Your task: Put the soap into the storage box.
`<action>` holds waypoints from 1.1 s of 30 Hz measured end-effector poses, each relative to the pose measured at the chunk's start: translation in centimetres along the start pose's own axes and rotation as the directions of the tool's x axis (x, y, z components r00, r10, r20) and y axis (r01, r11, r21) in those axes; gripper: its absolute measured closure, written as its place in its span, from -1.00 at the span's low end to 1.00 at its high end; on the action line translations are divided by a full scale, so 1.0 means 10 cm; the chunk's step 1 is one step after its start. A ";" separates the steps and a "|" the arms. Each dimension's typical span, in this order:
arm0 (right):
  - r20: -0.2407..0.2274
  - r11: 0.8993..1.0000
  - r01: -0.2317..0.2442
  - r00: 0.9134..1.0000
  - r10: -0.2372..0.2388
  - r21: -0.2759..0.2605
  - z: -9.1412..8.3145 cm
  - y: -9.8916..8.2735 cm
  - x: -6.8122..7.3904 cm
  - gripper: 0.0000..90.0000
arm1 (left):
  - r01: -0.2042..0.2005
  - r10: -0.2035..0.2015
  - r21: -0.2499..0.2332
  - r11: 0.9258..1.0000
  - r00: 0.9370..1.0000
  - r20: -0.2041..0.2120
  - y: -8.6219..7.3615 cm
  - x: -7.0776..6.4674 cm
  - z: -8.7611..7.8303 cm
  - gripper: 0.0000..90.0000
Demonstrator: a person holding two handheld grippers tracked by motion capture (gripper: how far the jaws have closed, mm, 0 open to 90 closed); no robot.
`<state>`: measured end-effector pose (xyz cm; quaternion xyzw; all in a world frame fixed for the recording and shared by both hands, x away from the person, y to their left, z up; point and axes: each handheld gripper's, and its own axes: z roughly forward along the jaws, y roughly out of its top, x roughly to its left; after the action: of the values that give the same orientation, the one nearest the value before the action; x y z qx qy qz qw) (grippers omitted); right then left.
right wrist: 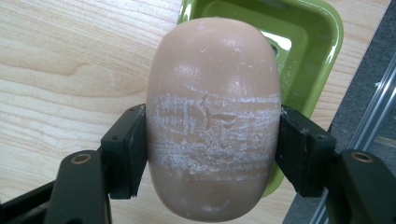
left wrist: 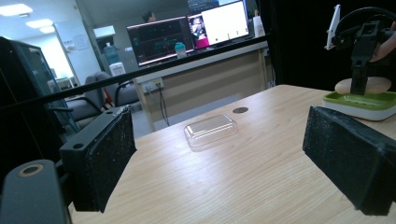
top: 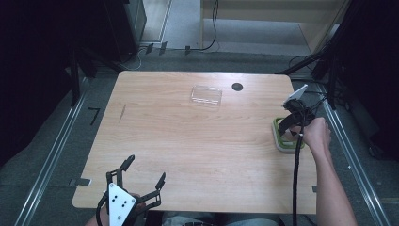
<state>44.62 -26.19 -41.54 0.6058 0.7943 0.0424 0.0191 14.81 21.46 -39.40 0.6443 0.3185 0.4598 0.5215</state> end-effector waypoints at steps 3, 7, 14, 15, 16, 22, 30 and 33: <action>-0.003 1.000 -0.006 1.000 0.006 -0.001 0.01 0.00 -0.02 -0.26 | 0.000 0.000 0.001 1.000 1.000 0.000 0.00 0.00 0.00 -0.78; -0.012 1.000 -0.024 1.000 0.024 -0.003 0.03 0.00 -0.04 -0.26 | -0.001 0.001 0.000 1.000 1.000 0.000 0.00 0.00 0.00 -0.78; -0.014 1.000 -0.031 0.999 0.031 -0.002 0.06 0.01 -0.06 -0.26 | 0.000 0.000 0.000 1.000 1.000 0.000 0.00 0.00 0.00 -0.78; -0.015 0.999 -0.034 0.999 0.034 0.001 0.07 0.01 -0.06 -0.26 | 0.000 0.000 0.000 1.000 1.000 0.000 0.00 0.00 0.00 -0.78; -0.015 0.999 -0.034 0.999 0.034 0.001 0.07 0.01 -0.06 -0.26 | -0.001 0.001 0.000 1.000 1.000 0.001 0.00 0.00 0.00 -0.78; -0.008 0.999 -0.047 0.999 0.047 0.001 0.09 0.02 -0.08 -0.26 | -0.001 0.001 0.001 1.000 1.000 0.000 0.00 0.00 0.00 -0.78; 0.000 0.998 -0.063 0.998 0.063 0.016 0.16 0.07 -0.11 -0.26 | -0.001 0.001 0.001 1.000 1.000 0.000 0.00 0.00 0.00 -0.78; 0.004 0.998 -0.065 0.998 0.065 0.021 0.18 0.08 -0.12 -0.26 | -0.001 0.001 0.001 1.000 1.000 0.001 0.00 0.00 0.00 -0.78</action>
<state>45.88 -27.07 -43.24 0.6314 0.7746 0.0336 0.0127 14.82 21.45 -39.41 0.6449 0.3182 0.4598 0.5211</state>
